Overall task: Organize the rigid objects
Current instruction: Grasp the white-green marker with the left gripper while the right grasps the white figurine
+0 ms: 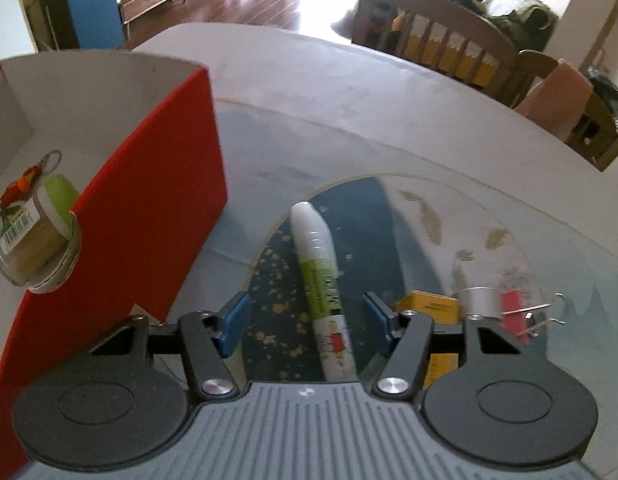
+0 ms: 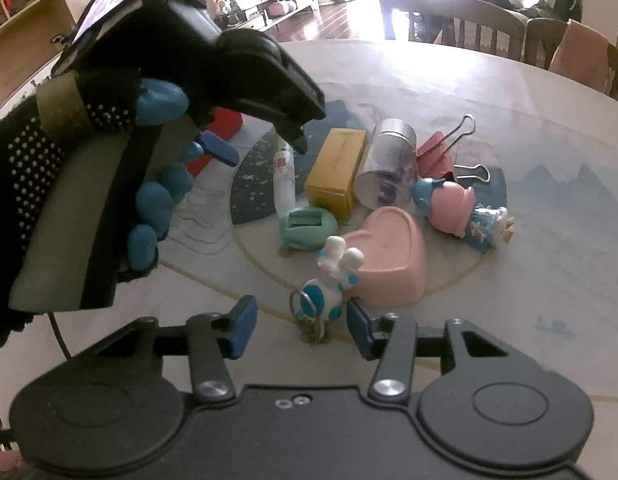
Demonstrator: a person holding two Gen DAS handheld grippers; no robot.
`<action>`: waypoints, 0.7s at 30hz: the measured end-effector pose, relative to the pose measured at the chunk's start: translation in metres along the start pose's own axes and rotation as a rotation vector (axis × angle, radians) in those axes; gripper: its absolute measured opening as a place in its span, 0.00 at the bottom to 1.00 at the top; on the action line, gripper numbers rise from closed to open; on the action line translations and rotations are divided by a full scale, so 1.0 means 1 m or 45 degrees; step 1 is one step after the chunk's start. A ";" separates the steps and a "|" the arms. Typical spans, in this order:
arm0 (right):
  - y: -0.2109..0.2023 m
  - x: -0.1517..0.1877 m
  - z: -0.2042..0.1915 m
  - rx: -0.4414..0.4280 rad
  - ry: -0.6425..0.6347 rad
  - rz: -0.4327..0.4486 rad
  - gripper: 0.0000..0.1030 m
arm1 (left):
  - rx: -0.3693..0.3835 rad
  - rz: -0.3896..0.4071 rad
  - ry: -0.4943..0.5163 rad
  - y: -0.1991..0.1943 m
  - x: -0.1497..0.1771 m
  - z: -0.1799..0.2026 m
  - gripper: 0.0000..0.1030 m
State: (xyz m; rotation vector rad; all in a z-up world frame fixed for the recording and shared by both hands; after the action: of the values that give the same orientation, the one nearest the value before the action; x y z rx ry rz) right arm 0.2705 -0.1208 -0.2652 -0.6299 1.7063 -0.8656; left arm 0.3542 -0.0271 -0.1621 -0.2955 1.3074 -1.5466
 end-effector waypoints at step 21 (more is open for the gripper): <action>0.005 -0.002 0.009 -0.009 0.143 0.005 0.22 | 0.016 0.065 0.204 0.000 0.007 0.010 0.17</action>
State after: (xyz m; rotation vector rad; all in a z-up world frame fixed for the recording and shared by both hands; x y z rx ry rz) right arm 0.2795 -0.1189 -0.2696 -0.5918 1.8118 -0.9066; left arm 0.3587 -0.0389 -0.1613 -0.1315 1.4180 -1.5603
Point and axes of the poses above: each gripper's, at about its wrist camera, not at the fingertips, and y roughly the way its jaws point, z to its right, x to its underside, the point moved 6 cm from there along y, roughly the way its jaws point, and after that the axes turned 6 degrees about -y, right-handed, at the moved point
